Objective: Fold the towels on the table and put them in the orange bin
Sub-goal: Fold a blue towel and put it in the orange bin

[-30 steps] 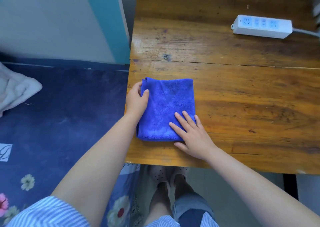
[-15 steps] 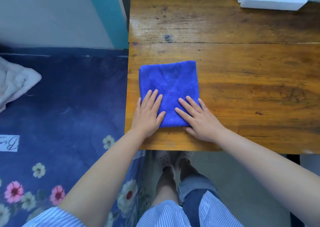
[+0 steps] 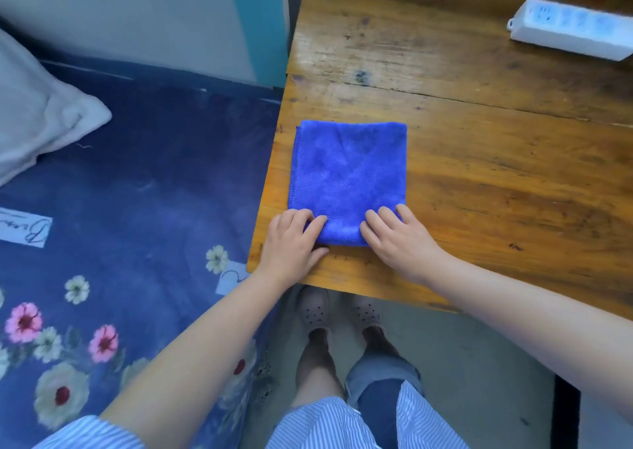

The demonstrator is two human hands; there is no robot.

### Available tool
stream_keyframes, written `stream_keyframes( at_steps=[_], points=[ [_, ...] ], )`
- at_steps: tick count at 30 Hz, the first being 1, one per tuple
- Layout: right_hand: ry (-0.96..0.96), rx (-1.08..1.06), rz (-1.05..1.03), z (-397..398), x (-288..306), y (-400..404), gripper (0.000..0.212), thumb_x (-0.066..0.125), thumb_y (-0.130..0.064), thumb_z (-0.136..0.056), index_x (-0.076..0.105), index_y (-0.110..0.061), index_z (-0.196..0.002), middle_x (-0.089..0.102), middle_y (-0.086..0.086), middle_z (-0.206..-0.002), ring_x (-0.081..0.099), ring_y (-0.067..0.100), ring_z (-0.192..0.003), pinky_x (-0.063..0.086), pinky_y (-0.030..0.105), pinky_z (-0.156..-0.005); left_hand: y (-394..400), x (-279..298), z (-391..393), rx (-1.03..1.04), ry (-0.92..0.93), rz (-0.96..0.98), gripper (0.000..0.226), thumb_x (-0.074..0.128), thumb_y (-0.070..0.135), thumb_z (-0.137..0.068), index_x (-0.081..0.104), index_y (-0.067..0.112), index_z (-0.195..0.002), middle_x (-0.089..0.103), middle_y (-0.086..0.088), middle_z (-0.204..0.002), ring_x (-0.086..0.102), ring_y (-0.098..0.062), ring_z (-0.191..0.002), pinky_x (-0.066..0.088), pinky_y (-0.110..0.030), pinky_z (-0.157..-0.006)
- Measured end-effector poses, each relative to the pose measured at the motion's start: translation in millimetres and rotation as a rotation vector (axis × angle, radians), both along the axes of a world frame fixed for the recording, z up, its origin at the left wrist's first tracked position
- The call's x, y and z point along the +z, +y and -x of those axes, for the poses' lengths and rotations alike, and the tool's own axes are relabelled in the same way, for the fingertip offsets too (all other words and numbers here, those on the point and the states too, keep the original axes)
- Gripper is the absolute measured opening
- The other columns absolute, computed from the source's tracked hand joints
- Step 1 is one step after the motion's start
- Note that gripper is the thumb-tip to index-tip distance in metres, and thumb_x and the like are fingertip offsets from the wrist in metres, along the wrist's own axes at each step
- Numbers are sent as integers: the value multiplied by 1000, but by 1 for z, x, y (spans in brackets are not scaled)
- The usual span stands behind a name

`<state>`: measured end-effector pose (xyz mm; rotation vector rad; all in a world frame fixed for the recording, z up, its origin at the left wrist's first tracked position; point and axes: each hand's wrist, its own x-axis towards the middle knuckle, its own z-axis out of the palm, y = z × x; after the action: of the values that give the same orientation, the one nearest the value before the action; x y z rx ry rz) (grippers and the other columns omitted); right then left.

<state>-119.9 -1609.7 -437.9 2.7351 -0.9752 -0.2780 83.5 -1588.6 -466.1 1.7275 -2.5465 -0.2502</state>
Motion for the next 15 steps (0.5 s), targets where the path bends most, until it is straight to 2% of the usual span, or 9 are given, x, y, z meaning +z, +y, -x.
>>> stream_keyframes(
  at_steps=[1, 3, 6, 7, 8, 10, 11, 12, 15],
  points=[
    [-14, 26, 25, -1, 1, -2, 26, 34, -1, -67, 56, -8, -79, 62, -2, -66, 56, 16, -54, 45, 21, -52, 1, 4, 1, 12, 7, -32, 64, 90, 42, -36, 73, 9, -88, 67, -7, -78, 64, -25, -72, 52, -28, -63],
    [-44, 45, -8, -3, 5, -7, 15, 54, 1, -55, 60, -12, -61, 56, -2, -53, 50, 15, -44, 38, 20, -42, 1, 9, 2, 25, 19, -92, 66, 90, 43, -32, 73, 10, -86, 67, -6, -76, 66, -25, -66, 53, -28, -58],
    [-85, -6, -164, -3, 18, -20, 28, 76, 1, -31, 60, -10, -52, 55, 3, -49, 52, 19, -41, 35, 20, -35, 4, 13, 8, 101, 29, -128, 63, 92, 39, -28, 73, 11, -81, 67, -5, -72, 66, -23, -63, 52, -25, -55],
    [-122, -48, -235, -2, 23, -25, 28, 78, 2, -35, 62, -5, -57, 58, 8, -55, 56, 22, -47, 37, 21, -36, 4, 15, 11, 145, 33, -123, 59, 92, 33, -26, 72, 10, -77, 66, -5, -69, 65, -22, -60, 51, -24, -53],
    [-158, -102, -349, -1, 27, -28, 23, 75, 3, -48, 63, 1, -68, 62, 14, -66, 60, 27, -59, 42, 26, -42, 5, 16, 13, 195, 37, -112, 54, 92, 24, -25, 71, 9, -73, 65, -5, -66, 64, -22, -58, 49, -23, -50],
    [-175, -230, -488, 5, 34, -42, 19, 56, 2, -75, 60, 6, -92, 61, 21, -91, 59, 32, -87, 49, 39, -60, 5, 22, 16, 296, 69, -66, 45, 88, 6, -27, 68, 5, -68, 63, -7, -61, 62, -23, -53, 48, -23, -46],
    [-195, -249, -501, 6, 39, -49, 22, 50, 1, -78, 59, 7, -97, 60, 22, -96, 57, 33, -91, 49, 42, -65, 5, 25, 17, 335, 88, -46, 42, 86, 2, -29, 67, 4, -67, 62, -8, -60, 62, -24, -52, 48, -25, -46],
    [-236, -228, -487, 4, 47, -50, 22, 49, 1, -77, 59, 7, -96, 61, 22, -93, 58, 33, -88, 50, 42, -63, 6, 30, 17, 369, 106, -24, 39, 84, -1, -32, 66, 2, -66, 62, -10, -60, 61, -25, -52, 48, -26, -46],
    [-254, -57, -260, -8, 64, -51, 12, 49, -2, -64, 60, 2, -66, 59, 14, -59, 58, 29, -51, 42, 27, -41, 14, 51, 10, 465, 169, 32, 23, 71, -10, -49, 65, -4, -70, 63, -17, -64, 60, -32, -54, 47, -31, -44]
  ],
)
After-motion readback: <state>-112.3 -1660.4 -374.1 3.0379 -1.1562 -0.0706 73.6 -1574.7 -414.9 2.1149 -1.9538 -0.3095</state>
